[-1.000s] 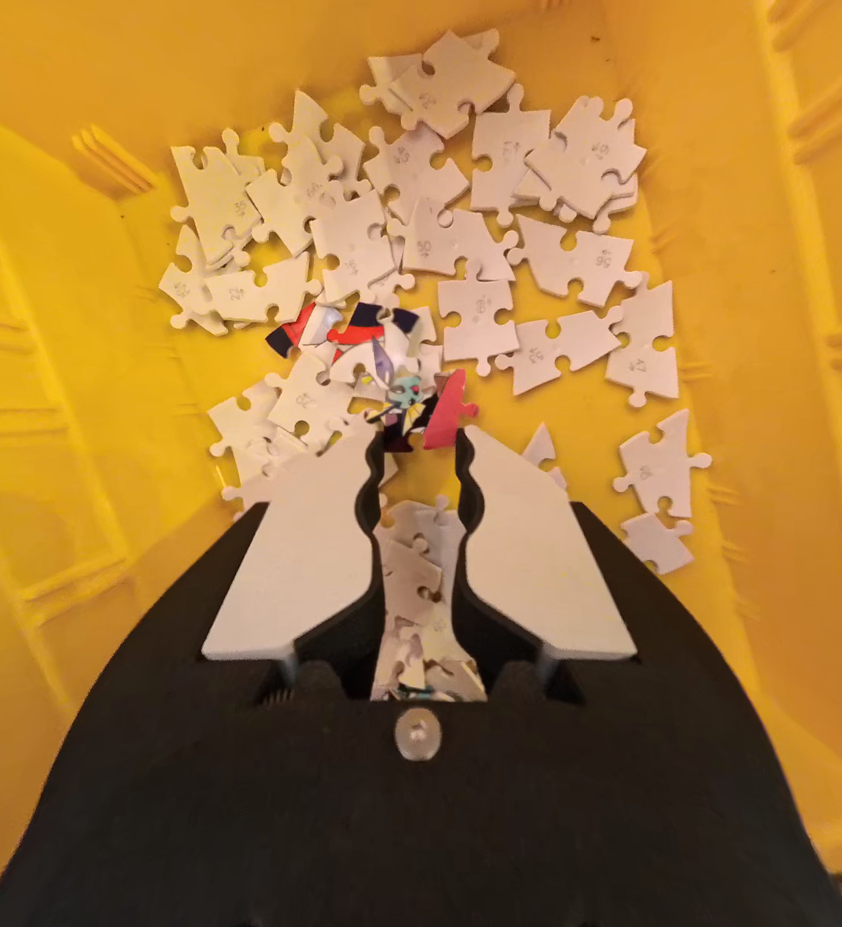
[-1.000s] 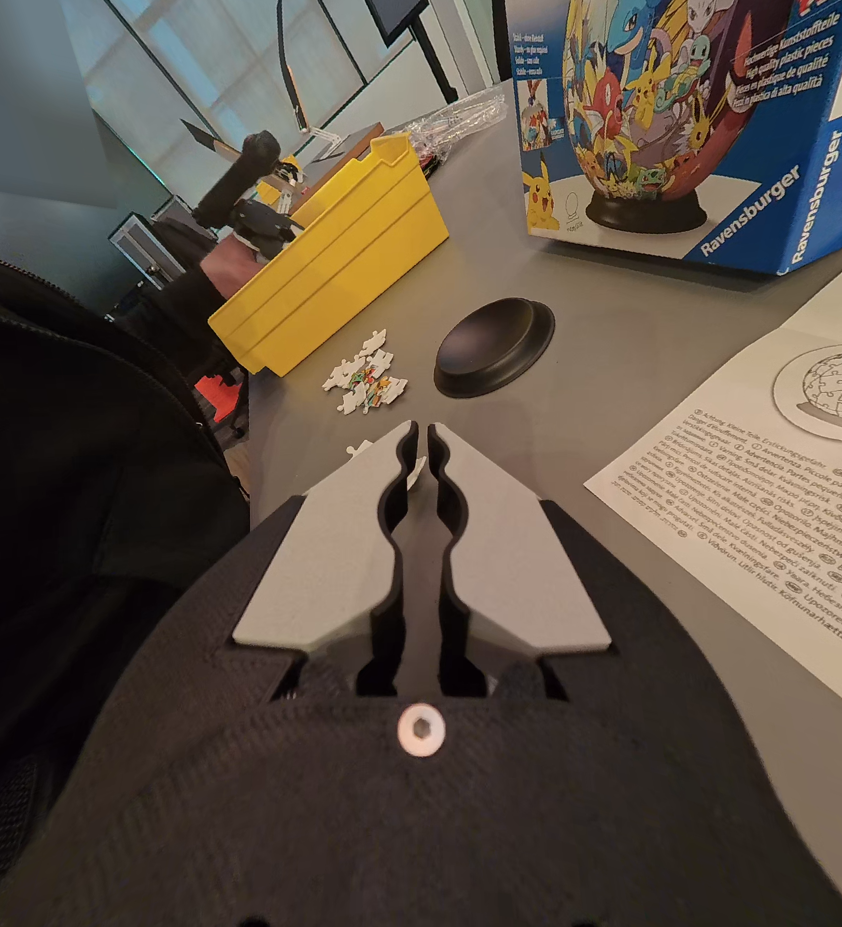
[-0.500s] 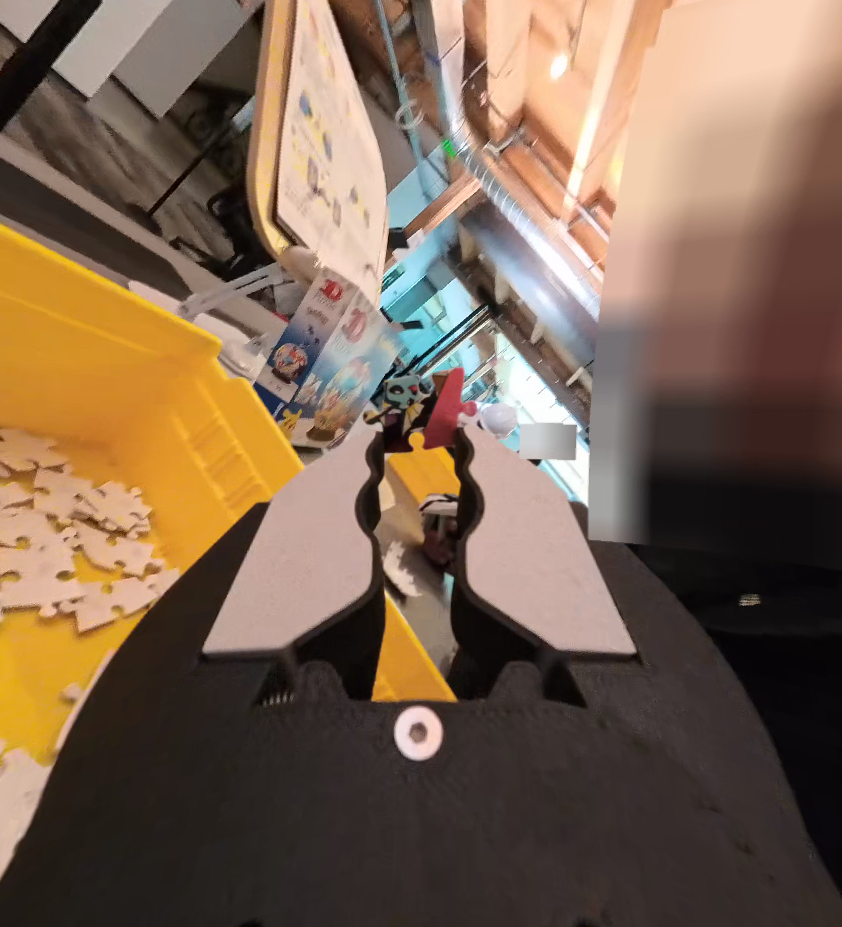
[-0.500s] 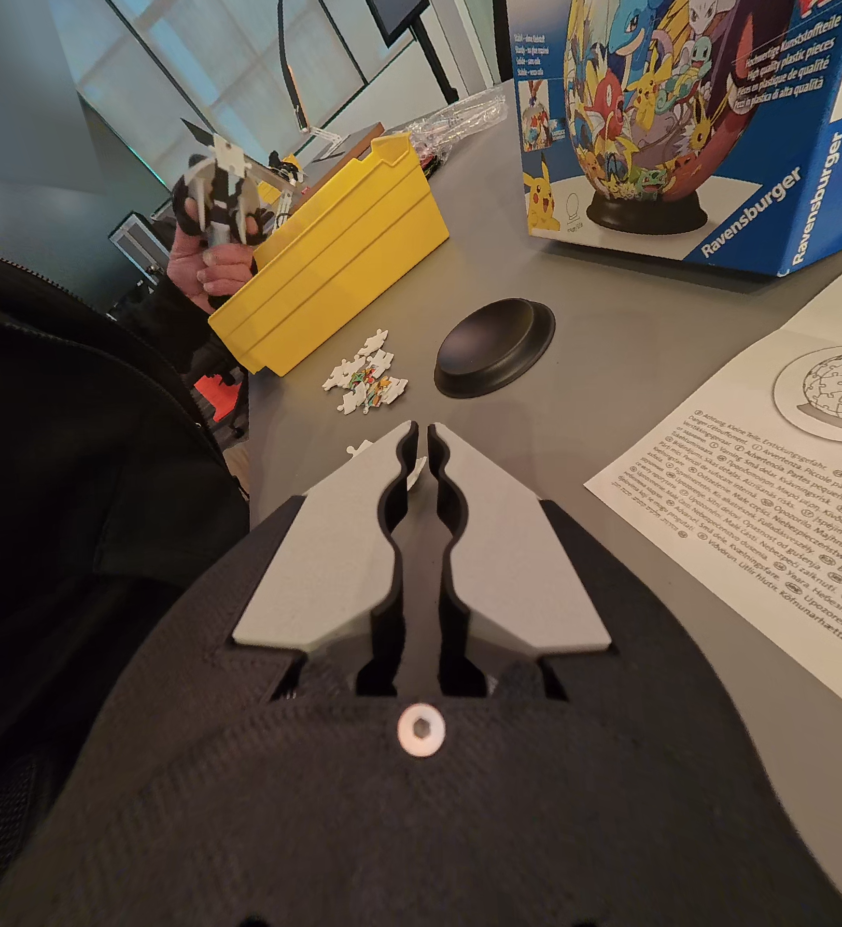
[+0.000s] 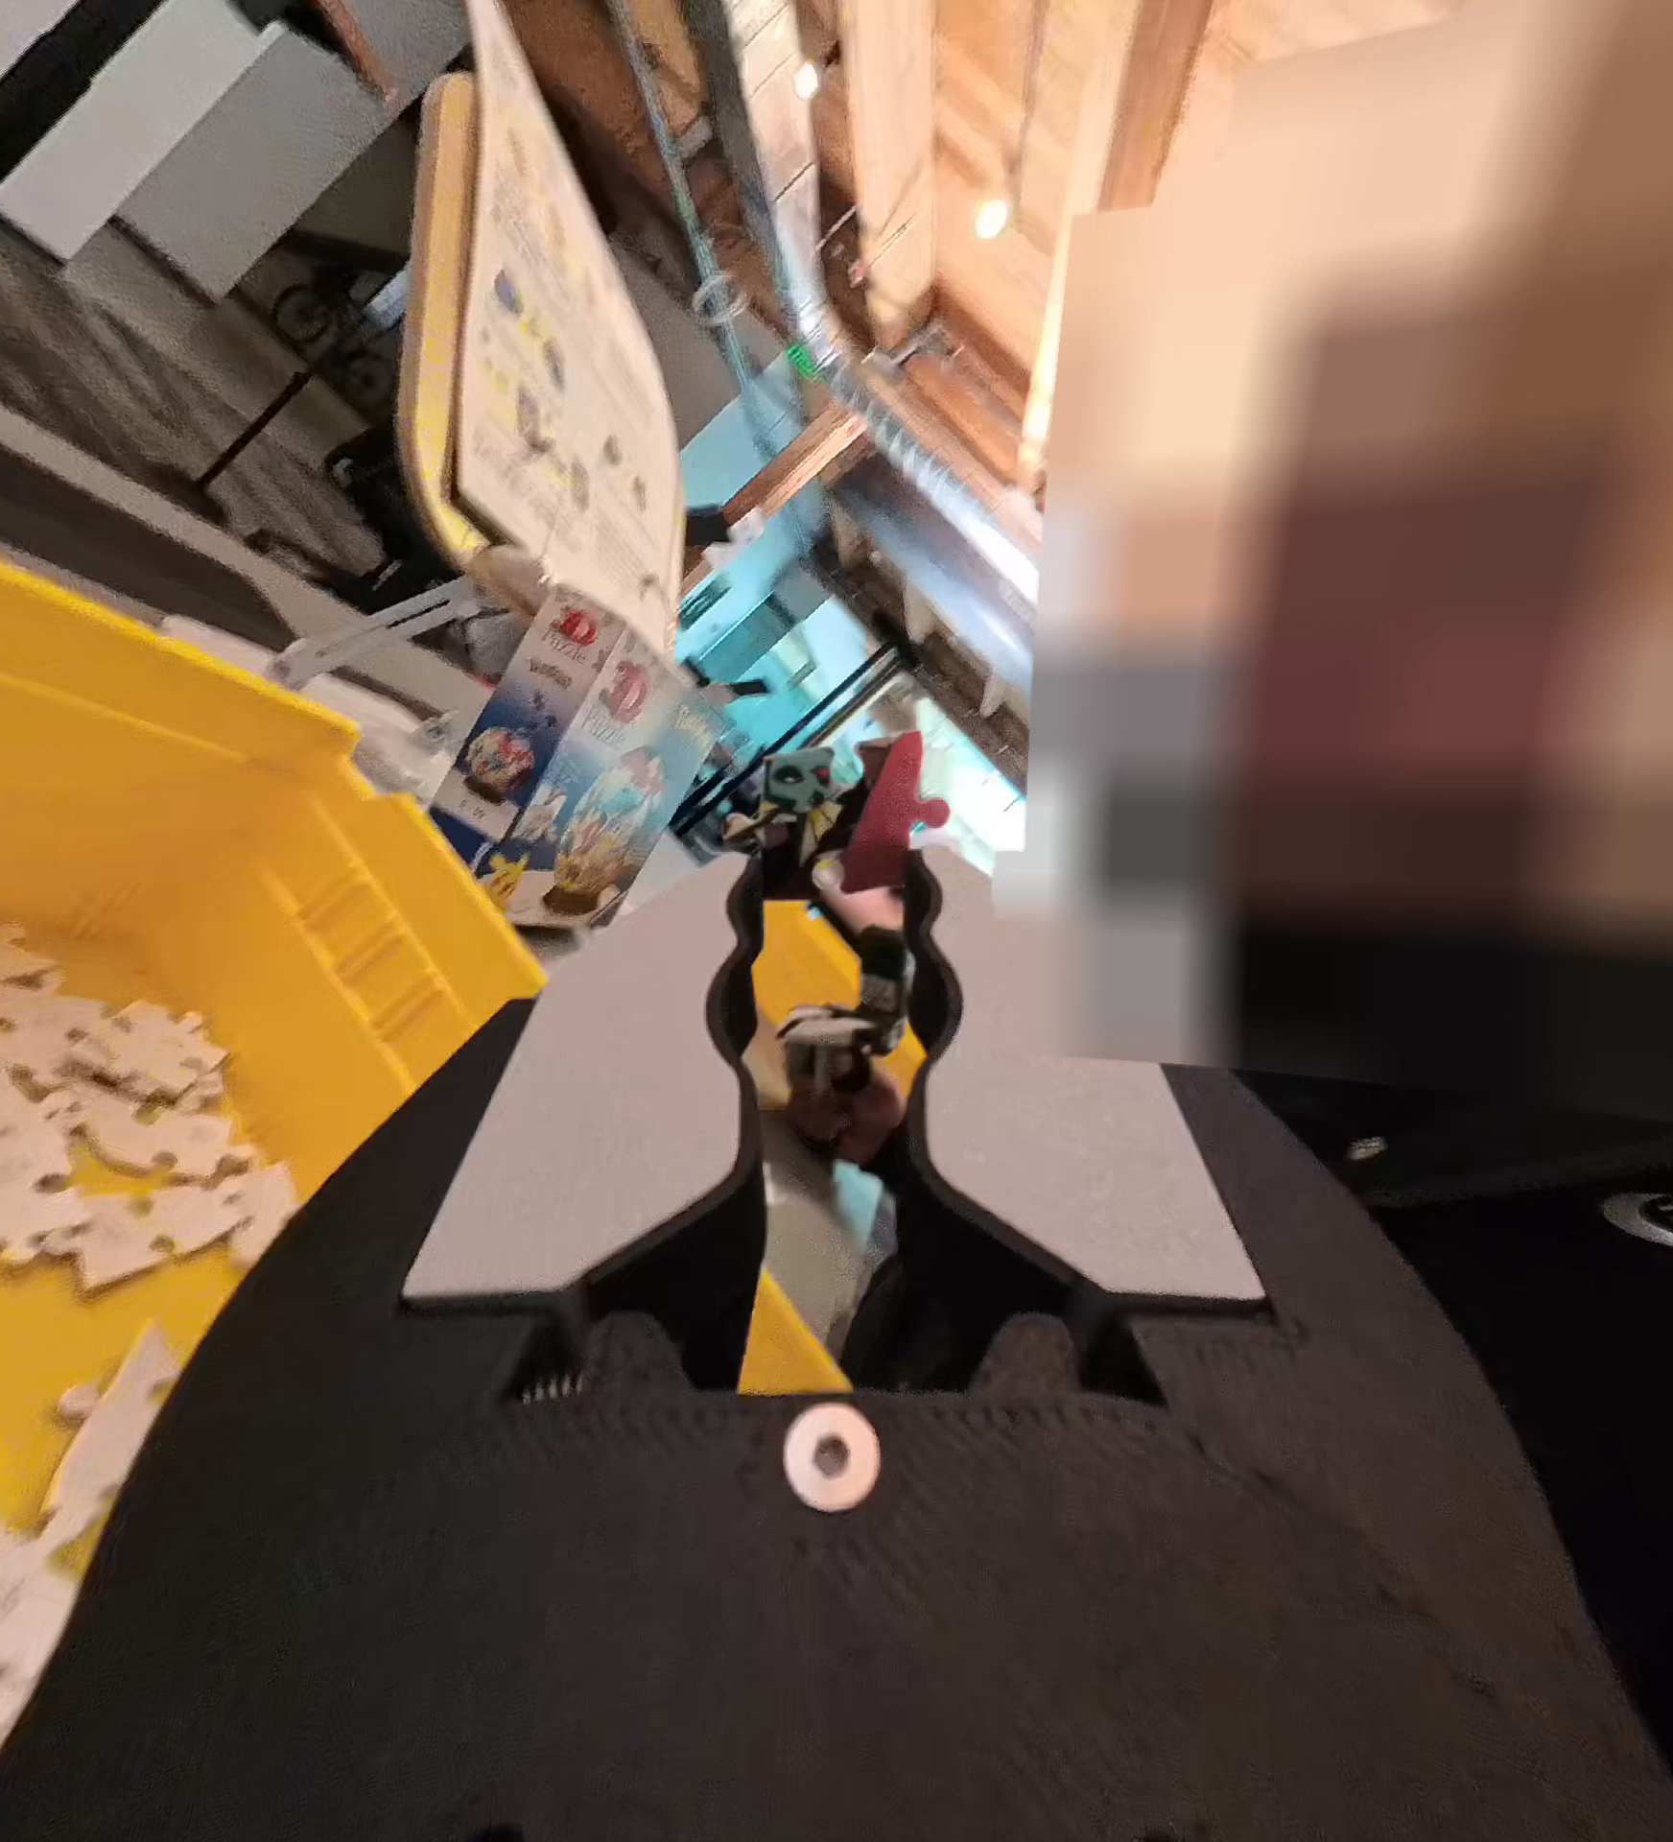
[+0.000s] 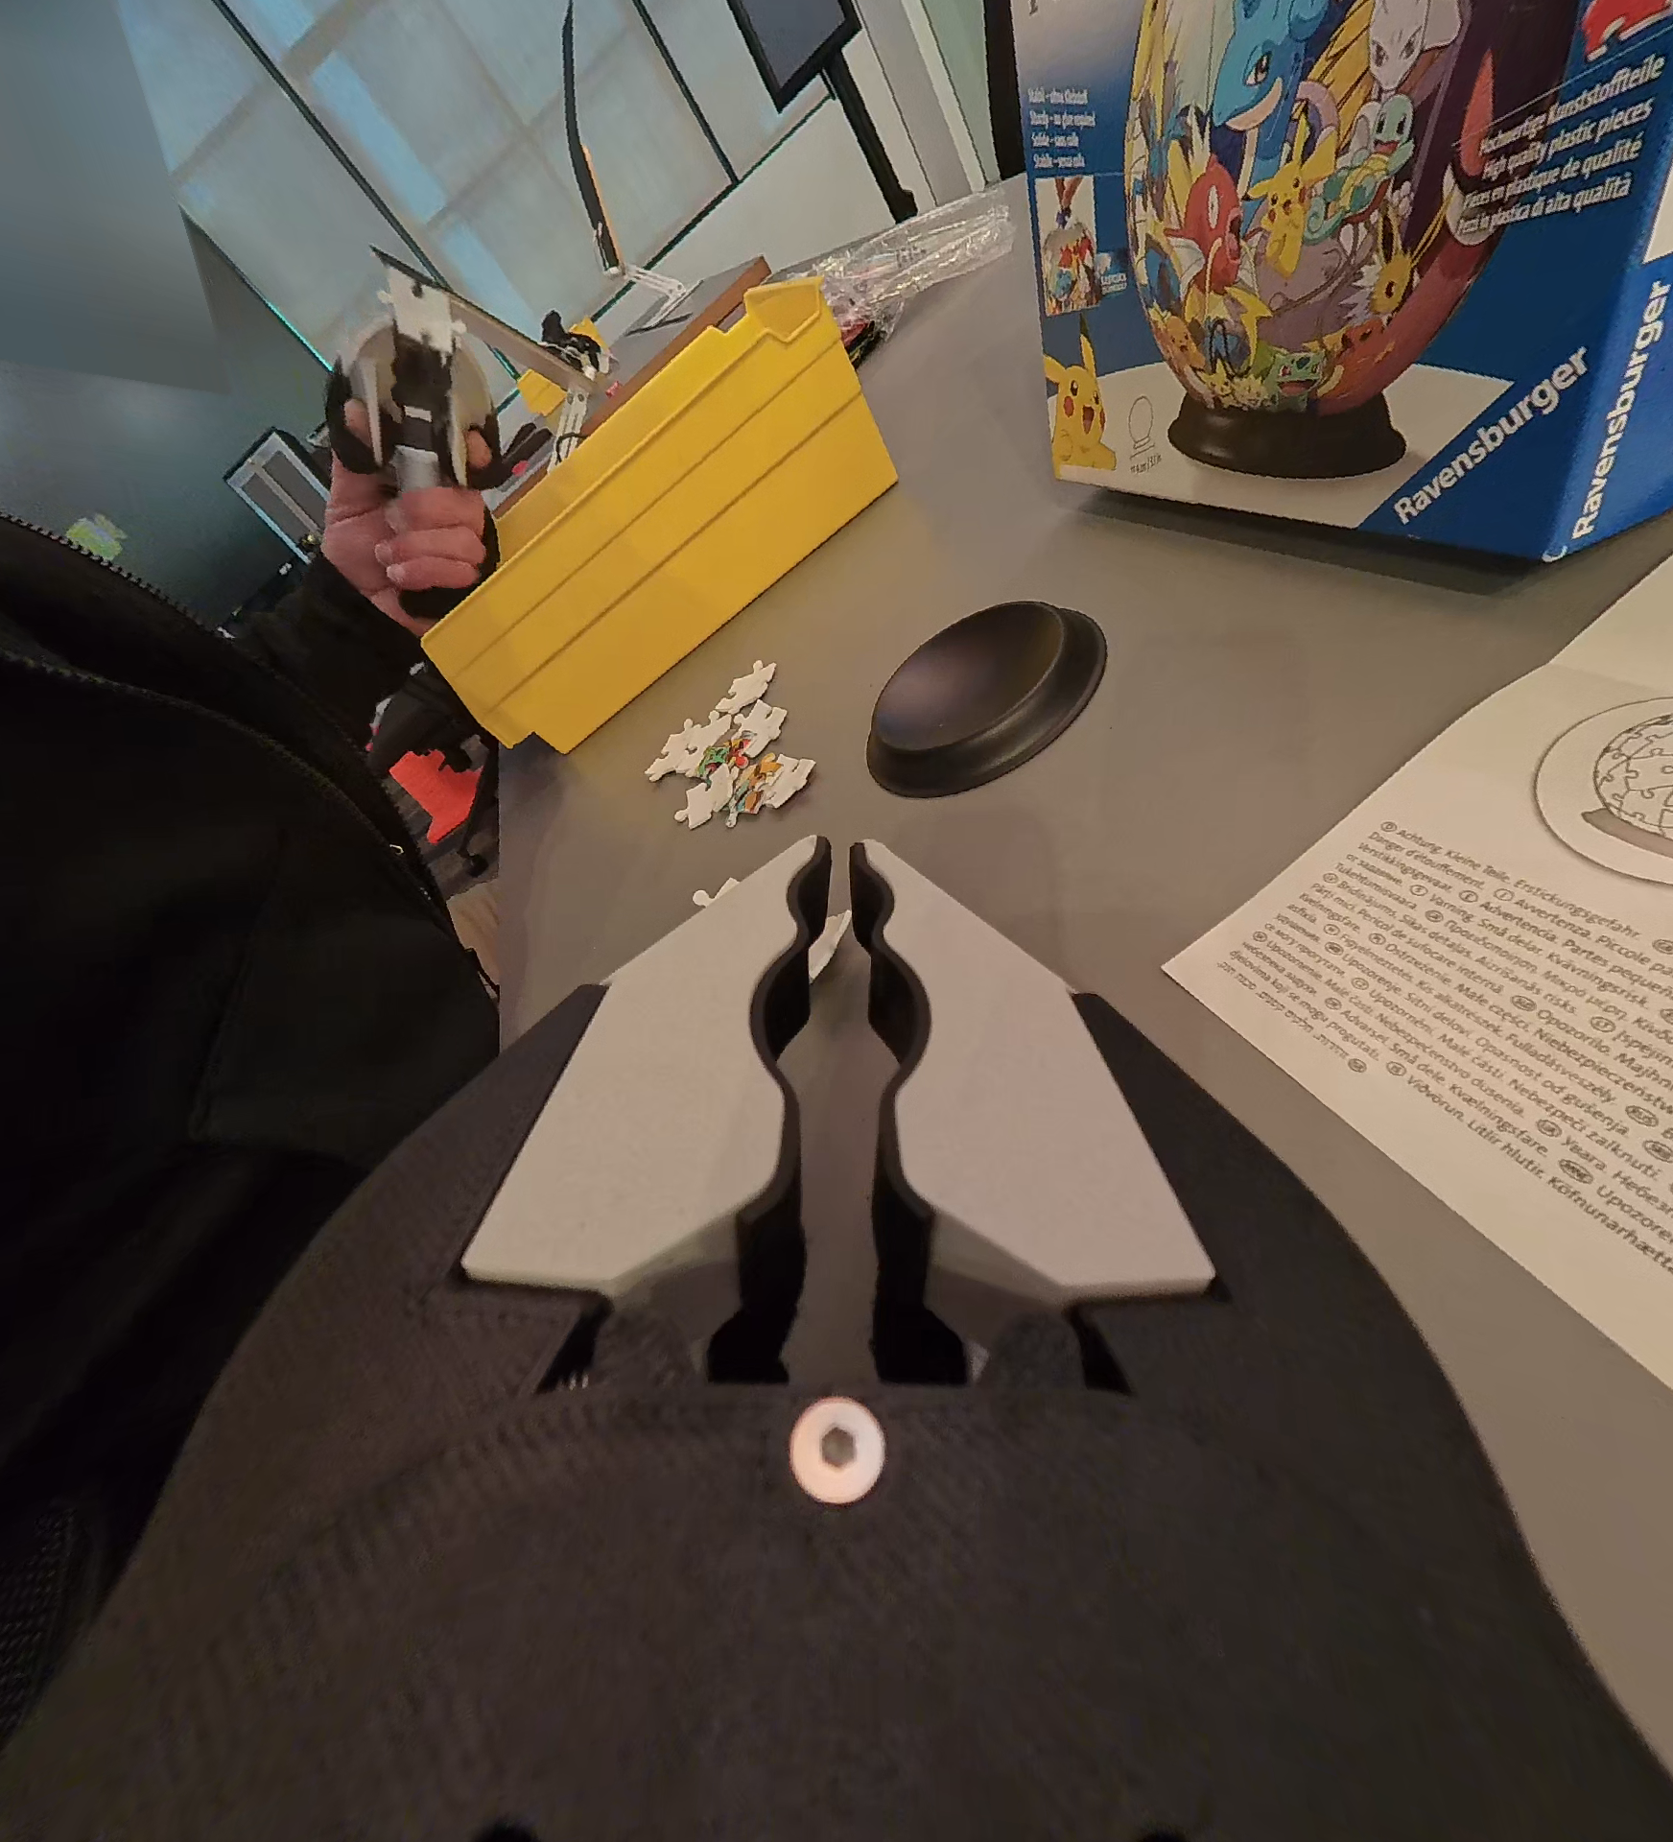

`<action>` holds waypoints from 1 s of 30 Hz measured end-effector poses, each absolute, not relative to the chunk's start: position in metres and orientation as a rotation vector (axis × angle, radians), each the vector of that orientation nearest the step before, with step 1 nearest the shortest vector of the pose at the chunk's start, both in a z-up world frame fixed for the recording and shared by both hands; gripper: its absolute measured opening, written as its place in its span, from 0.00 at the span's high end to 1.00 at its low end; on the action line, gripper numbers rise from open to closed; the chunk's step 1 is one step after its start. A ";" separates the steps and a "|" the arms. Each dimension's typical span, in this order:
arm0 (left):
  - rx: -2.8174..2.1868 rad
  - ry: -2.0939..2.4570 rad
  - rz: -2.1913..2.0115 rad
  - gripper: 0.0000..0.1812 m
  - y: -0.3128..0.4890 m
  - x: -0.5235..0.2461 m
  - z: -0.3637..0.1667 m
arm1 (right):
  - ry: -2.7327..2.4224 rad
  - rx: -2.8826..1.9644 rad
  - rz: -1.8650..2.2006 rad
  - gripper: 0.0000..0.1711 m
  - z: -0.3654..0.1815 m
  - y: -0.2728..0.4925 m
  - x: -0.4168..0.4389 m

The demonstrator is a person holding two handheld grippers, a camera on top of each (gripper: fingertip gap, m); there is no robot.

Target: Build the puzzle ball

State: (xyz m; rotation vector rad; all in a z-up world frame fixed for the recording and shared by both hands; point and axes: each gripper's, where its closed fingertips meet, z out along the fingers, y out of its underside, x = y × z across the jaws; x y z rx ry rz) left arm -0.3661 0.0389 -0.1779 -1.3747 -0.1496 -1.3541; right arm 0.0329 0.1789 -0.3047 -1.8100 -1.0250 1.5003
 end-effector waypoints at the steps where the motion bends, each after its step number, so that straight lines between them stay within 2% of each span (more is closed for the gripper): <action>1: -1.457 -0.127 -1.314 0.86 0.039 -0.362 -0.186 | -1.025 -1.810 1.500 0.99 -0.305 0.179 0.033; 5: -1.882 -0.024 -1.022 0.85 0.035 -0.355 -0.232 | -1.027 -1.813 1.500 0.99 -0.305 0.179 0.033; 9: -1.599 -0.085 -1.278 0.85 0.028 -0.360 -0.194 | -1.028 -1.814 1.498 0.99 -0.305 0.179 0.033; 13: -1.315 -0.158 -1.360 0.85 0.017 -0.382 -0.170 | -1.026 -1.811 1.494 0.99 -0.305 0.179 0.033; 30: -1.157 -0.101 -1.390 0.86 0.003 -0.376 -0.149 | -1.023 -1.796 1.502 0.99 -0.303 0.179 0.034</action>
